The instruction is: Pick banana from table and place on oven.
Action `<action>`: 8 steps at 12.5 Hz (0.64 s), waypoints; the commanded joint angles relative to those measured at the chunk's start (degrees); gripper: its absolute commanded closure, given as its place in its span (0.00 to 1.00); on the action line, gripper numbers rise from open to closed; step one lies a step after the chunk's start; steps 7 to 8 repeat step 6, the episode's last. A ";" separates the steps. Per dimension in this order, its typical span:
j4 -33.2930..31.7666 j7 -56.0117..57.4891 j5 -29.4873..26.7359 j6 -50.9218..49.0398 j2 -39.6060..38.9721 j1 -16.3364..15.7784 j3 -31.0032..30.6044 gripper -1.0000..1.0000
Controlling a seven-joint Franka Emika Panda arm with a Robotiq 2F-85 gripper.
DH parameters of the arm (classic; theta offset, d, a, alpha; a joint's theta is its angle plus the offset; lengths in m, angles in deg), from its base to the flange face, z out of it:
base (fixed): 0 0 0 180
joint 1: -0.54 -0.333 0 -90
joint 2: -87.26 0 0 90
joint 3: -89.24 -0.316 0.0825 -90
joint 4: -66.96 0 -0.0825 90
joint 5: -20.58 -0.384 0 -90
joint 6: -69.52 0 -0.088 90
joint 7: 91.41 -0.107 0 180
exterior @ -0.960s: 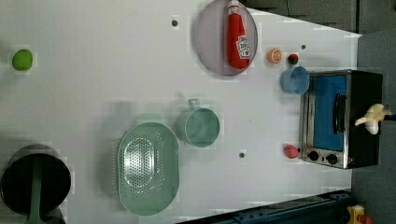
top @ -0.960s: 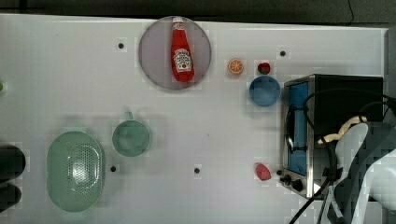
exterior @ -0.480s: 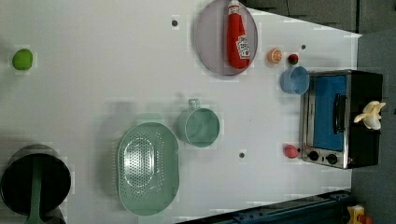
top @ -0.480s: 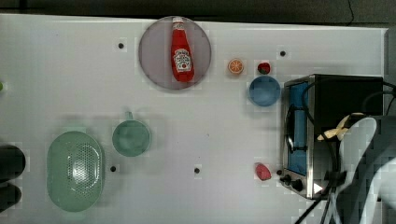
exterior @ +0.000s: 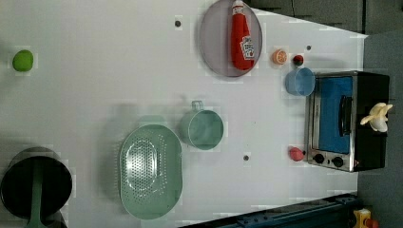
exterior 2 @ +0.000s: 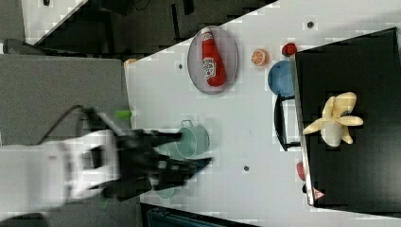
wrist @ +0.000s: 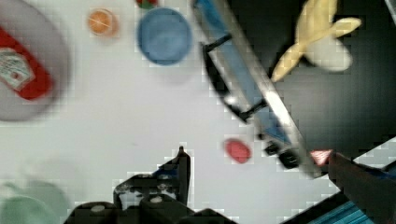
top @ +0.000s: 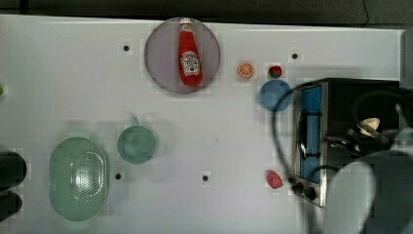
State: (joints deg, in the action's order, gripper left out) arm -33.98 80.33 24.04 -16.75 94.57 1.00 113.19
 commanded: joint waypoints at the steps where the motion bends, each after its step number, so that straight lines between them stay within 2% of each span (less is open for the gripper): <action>1: 1.11 -22.72 -0.54 -0.66 2.12 -2.29 -9.03 0.00; 5: -2.61 -42.73 -0.59 -4.68 6.21 -2.29 -15.60 0.00; 8: -3.25 -44.24 -0.59 -4.75 7.07 -2.29 -16.37 0.00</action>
